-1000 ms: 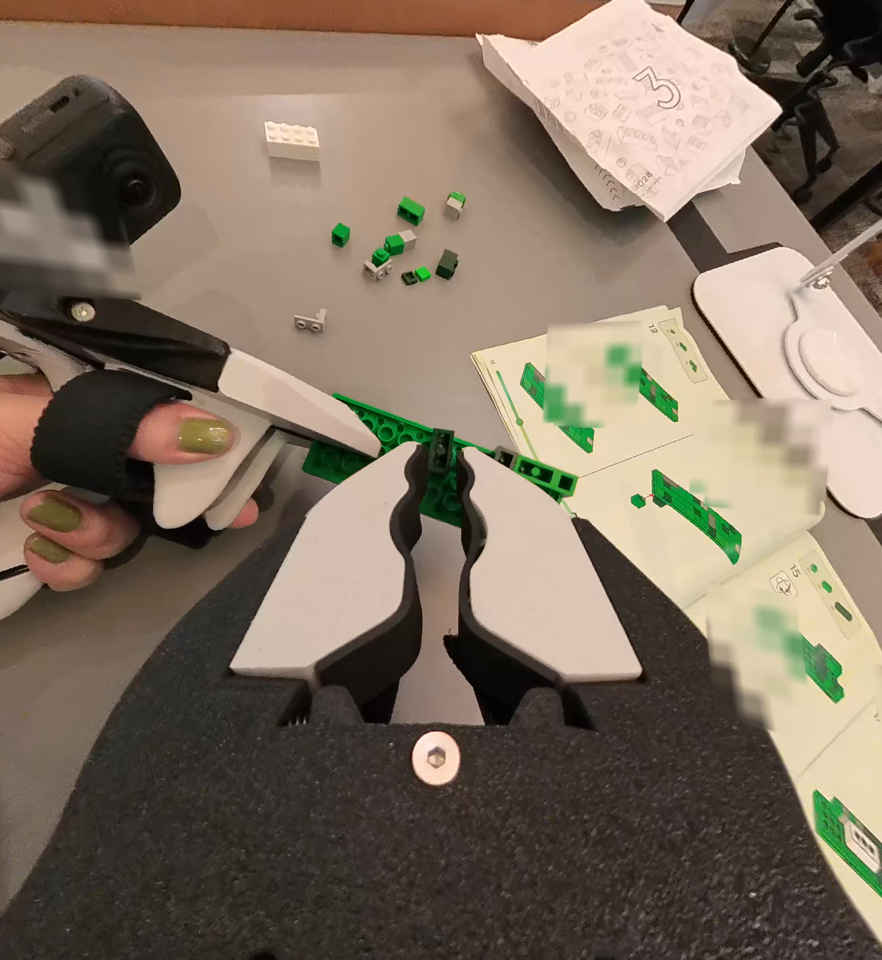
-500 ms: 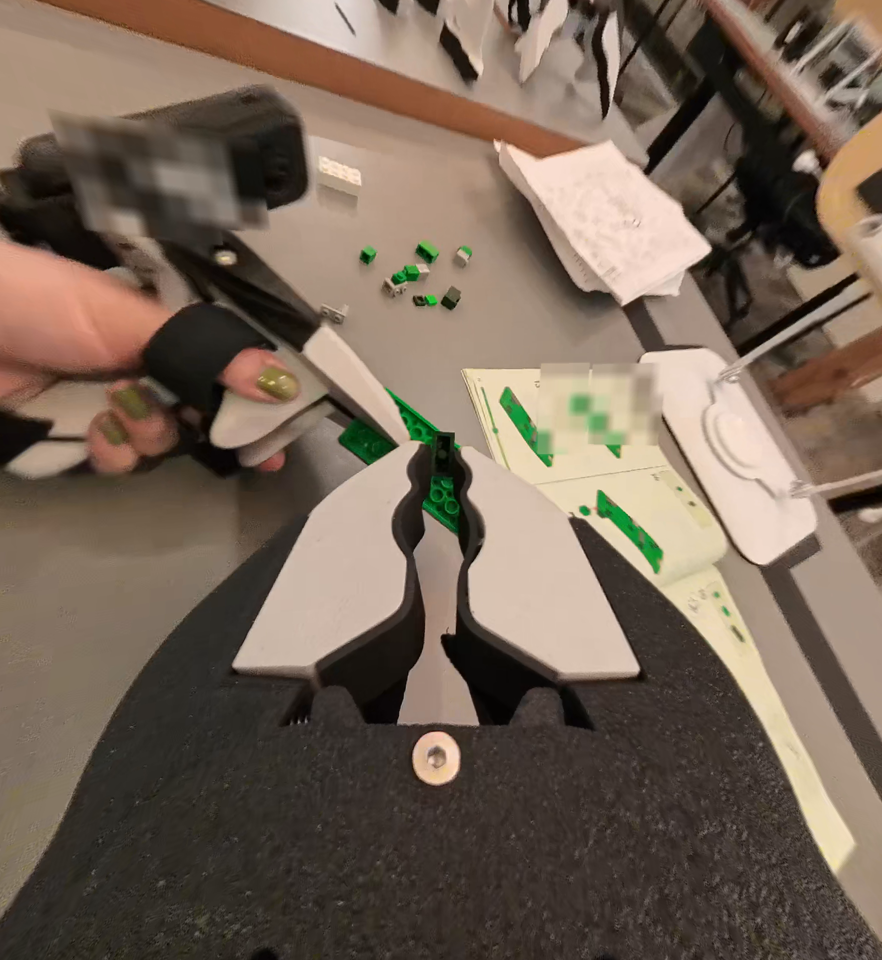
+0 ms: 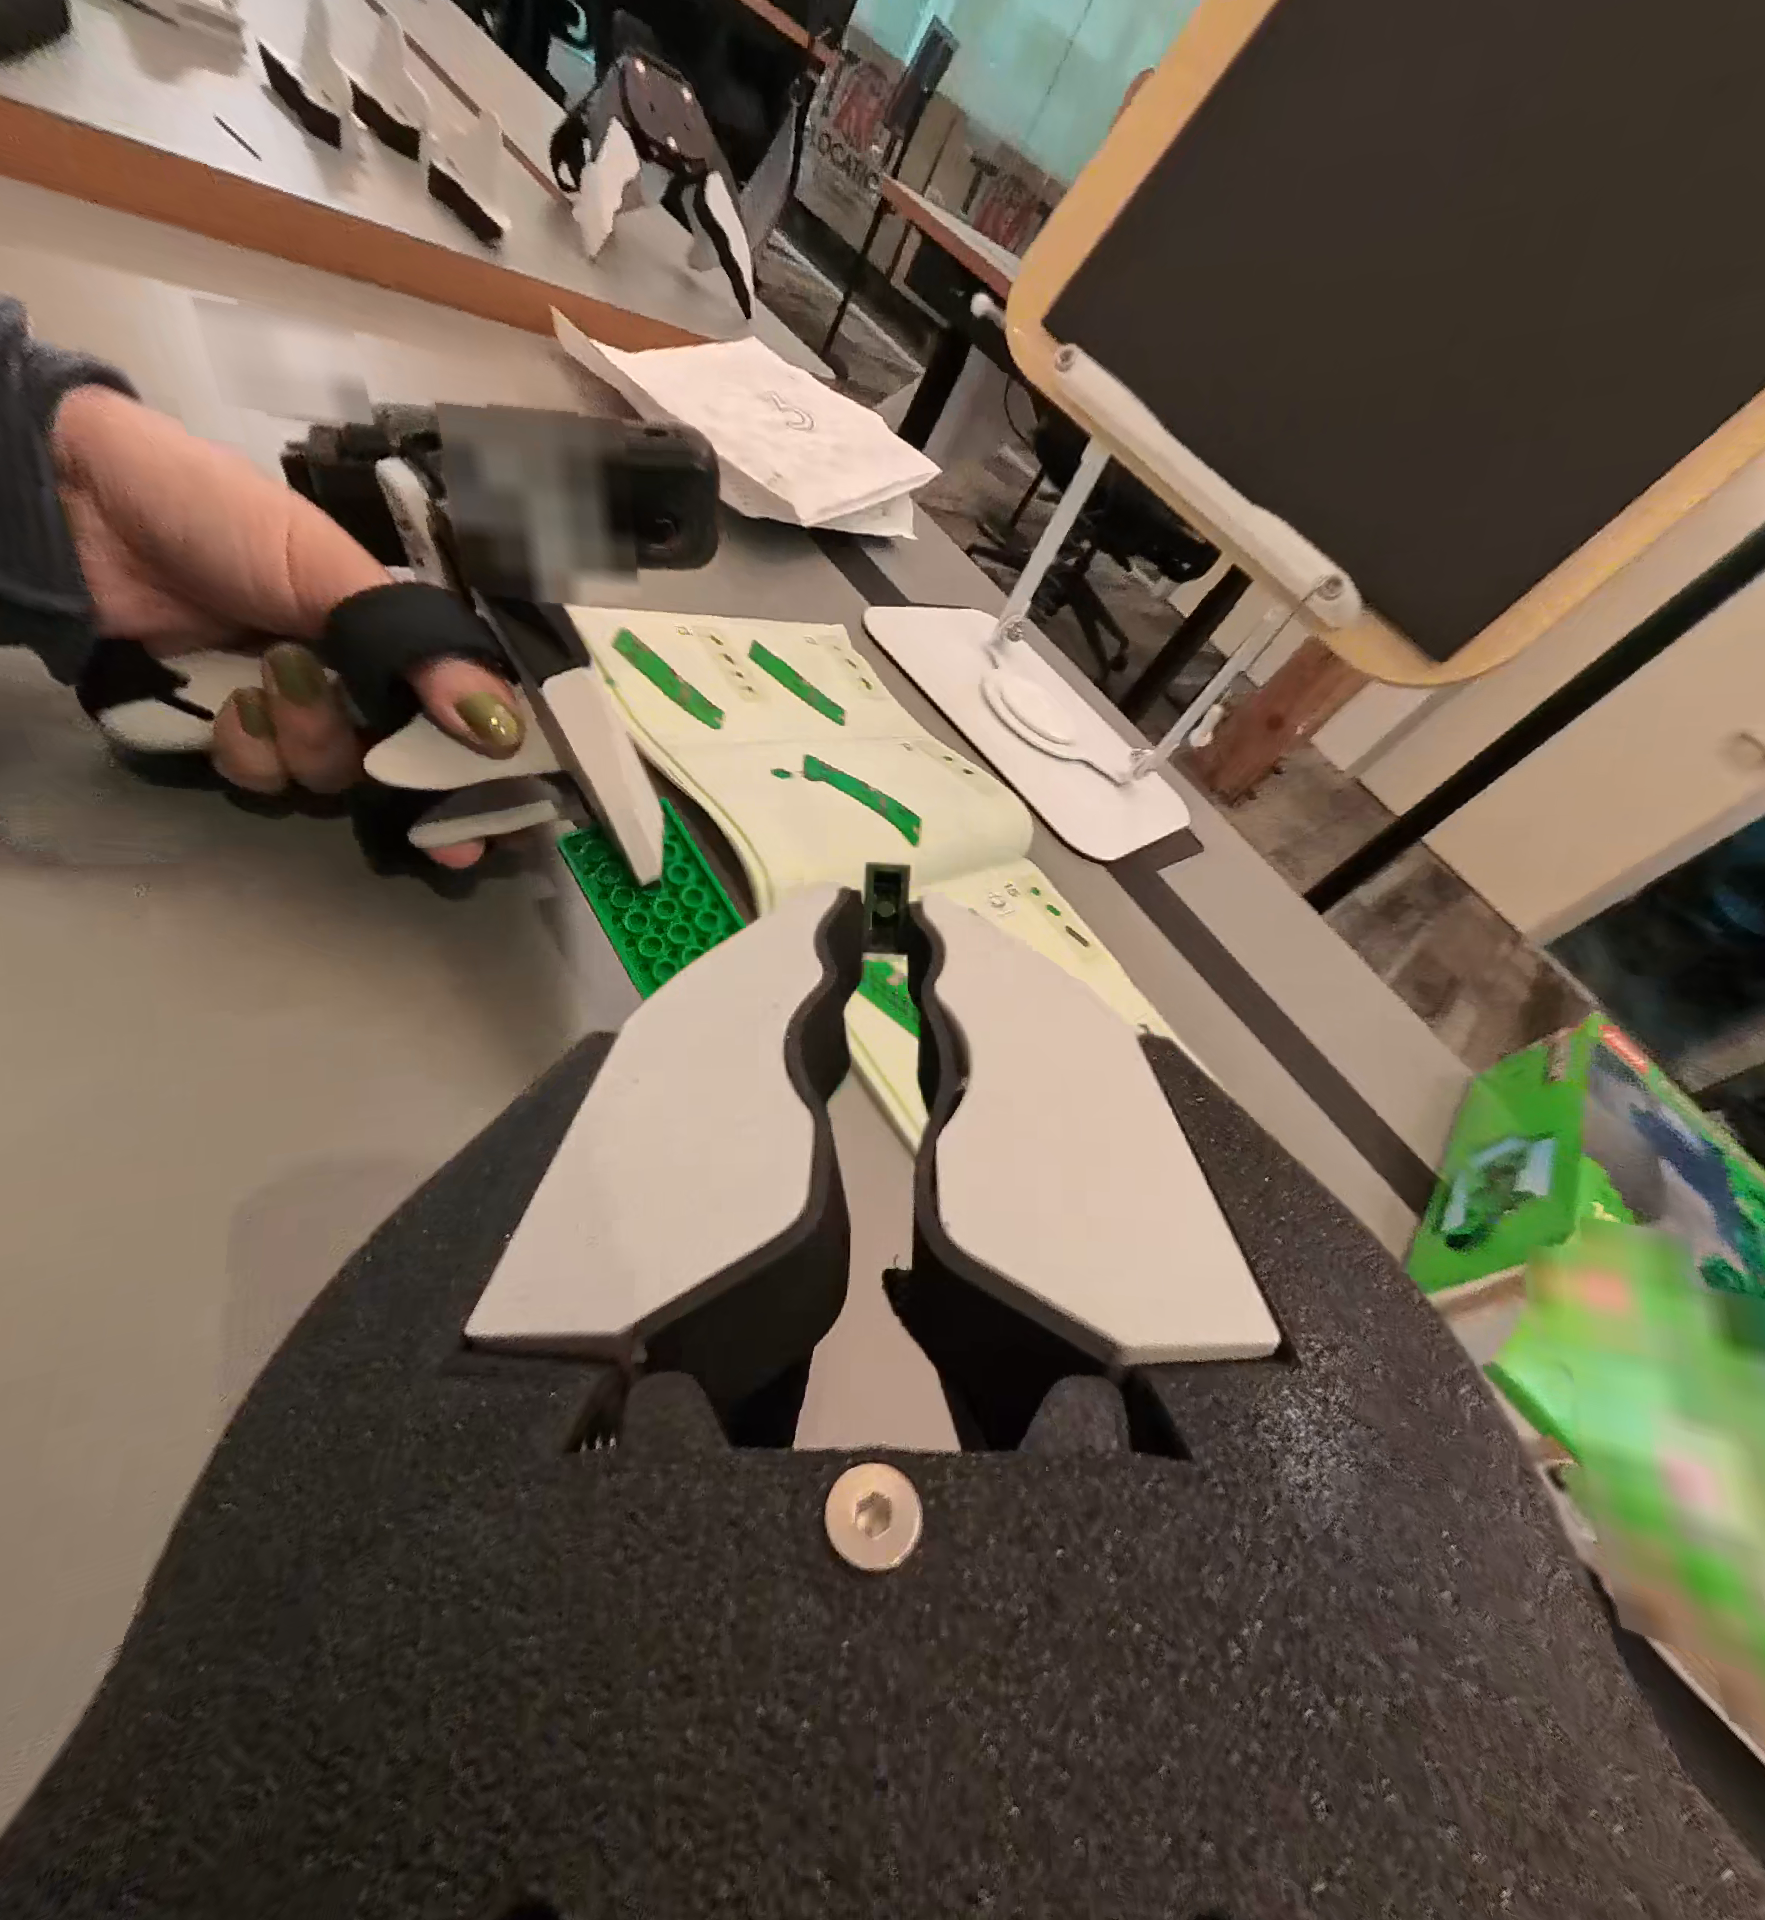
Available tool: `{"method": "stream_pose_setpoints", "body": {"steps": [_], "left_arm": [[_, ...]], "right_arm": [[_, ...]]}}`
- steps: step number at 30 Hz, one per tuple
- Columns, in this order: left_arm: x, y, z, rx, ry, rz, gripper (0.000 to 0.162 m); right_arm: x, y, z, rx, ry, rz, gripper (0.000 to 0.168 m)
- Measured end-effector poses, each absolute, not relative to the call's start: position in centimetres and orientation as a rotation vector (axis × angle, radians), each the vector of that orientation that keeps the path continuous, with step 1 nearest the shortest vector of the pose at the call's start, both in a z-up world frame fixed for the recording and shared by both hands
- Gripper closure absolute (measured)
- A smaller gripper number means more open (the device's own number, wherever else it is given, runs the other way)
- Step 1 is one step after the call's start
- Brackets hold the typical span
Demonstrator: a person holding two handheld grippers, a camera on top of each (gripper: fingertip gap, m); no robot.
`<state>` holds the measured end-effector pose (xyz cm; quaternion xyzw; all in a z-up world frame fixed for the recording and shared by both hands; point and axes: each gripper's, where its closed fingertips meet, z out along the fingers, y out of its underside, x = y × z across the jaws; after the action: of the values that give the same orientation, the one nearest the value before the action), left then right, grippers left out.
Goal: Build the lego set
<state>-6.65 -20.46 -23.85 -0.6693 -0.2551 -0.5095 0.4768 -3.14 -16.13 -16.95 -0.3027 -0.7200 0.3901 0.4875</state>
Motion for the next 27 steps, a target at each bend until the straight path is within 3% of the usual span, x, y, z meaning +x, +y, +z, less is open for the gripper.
{"method": "stream_pose_setpoints", "body": {"steps": [17, 27], "left_arm": [[-8.2, -18.2, -25.5, -1.807, -0.544, -1.287, 0.156], [-7.3, -18.4, -25.4, -1.84, -0.463, -1.266, 0.156]], "right_arm": [[-5.8, -14.7, -21.9, -0.823, -1.989, 1.032, 0.16], [-5.9, -16.4, -24.0, -0.721, -2.325, 0.797, 0.16]]}}
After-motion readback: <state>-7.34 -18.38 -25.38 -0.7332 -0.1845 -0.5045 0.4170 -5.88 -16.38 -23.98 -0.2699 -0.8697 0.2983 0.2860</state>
